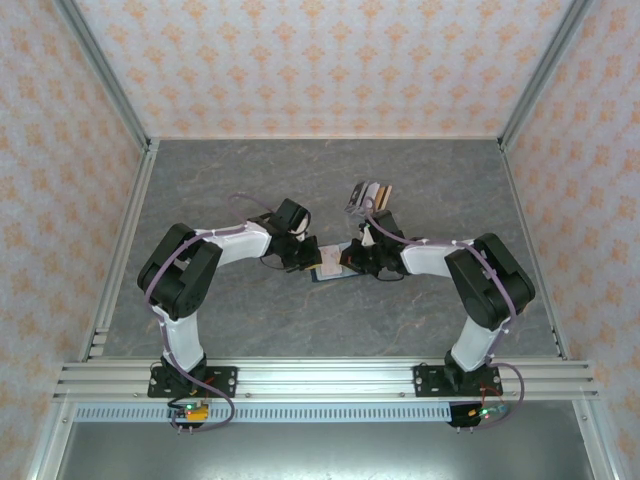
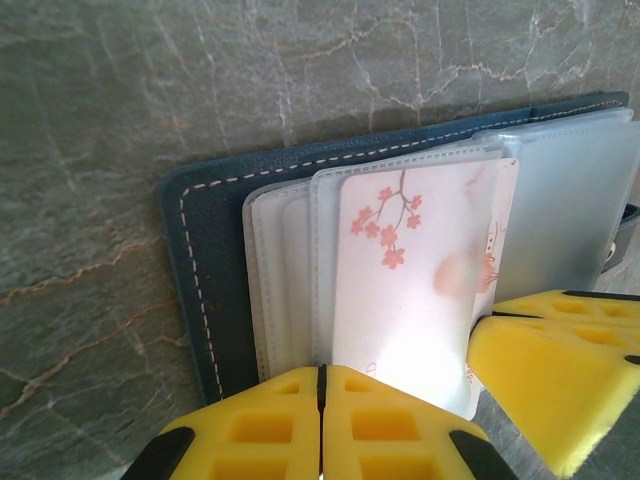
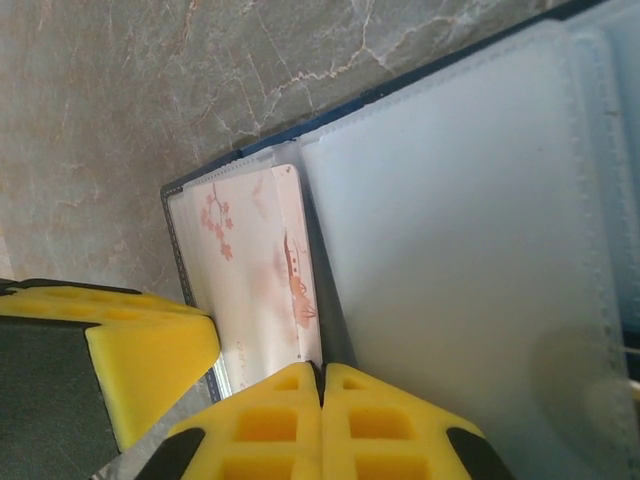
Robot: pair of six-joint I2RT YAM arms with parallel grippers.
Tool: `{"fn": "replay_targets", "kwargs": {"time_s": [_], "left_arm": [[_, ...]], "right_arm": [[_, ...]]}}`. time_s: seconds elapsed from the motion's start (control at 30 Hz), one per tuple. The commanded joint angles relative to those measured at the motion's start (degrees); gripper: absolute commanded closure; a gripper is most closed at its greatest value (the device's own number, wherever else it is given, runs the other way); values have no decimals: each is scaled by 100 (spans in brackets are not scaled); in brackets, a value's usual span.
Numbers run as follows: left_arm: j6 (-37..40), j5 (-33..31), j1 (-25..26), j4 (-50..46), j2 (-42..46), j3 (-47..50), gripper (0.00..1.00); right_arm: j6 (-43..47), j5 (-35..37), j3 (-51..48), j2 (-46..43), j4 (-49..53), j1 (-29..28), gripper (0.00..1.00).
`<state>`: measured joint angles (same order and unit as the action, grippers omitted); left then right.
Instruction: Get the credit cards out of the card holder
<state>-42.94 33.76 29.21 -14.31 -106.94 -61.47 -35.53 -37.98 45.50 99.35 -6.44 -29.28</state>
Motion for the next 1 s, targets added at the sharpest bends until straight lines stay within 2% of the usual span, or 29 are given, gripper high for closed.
{"fn": "replay_targets", "kwargs": {"time_s": [0.0, 0.2, 0.37, 0.47, 0.6, 0.8, 0.87, 0.97], "left_arm": [[141, -307, -30, -487, -214, 48, 93], [98, -267, -35, -473, -196, 38, 92], [-133, 87, -82, -41, -132, 92, 83], [-173, 167, -104, 9, 93, 7, 74], [-211, 167, -160, -98, 643, -94, 56], [-742, 635, -276, 672, 1533, 254, 31], [-977, 844, -285, 1064, 1719, 394, 26], [-1377, 1184, -285, 1698, 1867, 543, 24]], "right_arm": [[37, 56, -100, -124, -159, 122, 100], [76, -12, -491, -554, -258, 488, 100], [149, -8, -697, -1089, -210, 575, 100], [136, 53, -744, -1520, -40, 600, 100], [85, 61, -693, -2093, 158, 609, 100], [-315, -353, -531, -2508, 32, 608, 100], [-538, -593, -514, -2572, -194, 621, 100], [-958, -951, -506, -2660, -628, 614, 100]]}}
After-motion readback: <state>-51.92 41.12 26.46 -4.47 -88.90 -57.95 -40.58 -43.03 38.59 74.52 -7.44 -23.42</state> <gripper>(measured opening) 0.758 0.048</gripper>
